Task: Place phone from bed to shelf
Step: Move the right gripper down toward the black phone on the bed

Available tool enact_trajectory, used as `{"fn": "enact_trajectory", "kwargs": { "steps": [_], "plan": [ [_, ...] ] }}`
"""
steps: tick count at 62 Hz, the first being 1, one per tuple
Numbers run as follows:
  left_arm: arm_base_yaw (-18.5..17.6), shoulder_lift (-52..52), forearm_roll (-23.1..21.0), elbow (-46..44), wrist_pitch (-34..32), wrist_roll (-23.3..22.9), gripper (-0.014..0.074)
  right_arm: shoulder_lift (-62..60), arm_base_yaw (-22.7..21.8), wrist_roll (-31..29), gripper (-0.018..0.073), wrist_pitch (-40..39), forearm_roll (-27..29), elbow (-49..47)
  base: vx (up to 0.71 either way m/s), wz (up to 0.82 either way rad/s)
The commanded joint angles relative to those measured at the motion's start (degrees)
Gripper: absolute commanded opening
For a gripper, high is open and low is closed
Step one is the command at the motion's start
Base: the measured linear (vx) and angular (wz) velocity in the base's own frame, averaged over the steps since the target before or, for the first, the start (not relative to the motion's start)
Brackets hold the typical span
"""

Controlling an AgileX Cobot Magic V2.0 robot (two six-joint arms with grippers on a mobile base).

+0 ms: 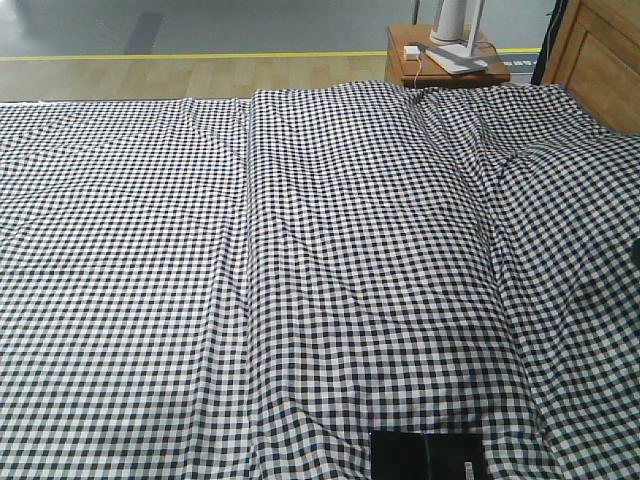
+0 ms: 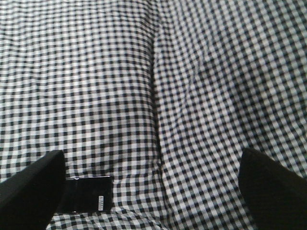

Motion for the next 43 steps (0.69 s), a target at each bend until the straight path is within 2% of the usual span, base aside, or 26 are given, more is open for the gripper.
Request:
{"fn": "enact_trajectory", "kwargs": {
  "steps": [1,8,21,30,43],
  "plan": [
    [0.04,-0.42,-0.09,0.26,-4.2,0.0,0.0001,3.97,-3.66,-0.57,0.0694,0.17,1.08,-5.77,0.0,0.0],
    [0.04,-0.42,-0.09,0.26,-4.2,0.0,0.0001,10.92,-8.91,-5.37,0.0689,2.33,6.94,-9.52,0.0,0.0],
    [0.04,-0.42,-0.09,0.26,-4.2,0.0,0.0001,26.32,-16.68,-21.56,0.0676,5.05,24.73,-12.36,0.0,0.0],
    [0.04,-0.42,-0.09,0.26,-4.2,0.0,0.0001,37.25,-19.6,-28.79,0.0666,5.85,33.24,-14.12,0.0,0.0],
    [0.04,-0.42,-0.09,0.26,-4.2,0.0,0.0001,50.94,-21.15,-39.22,0.0652,7.19,40.99,-15.41,0.0,0.0]
  ]
}}
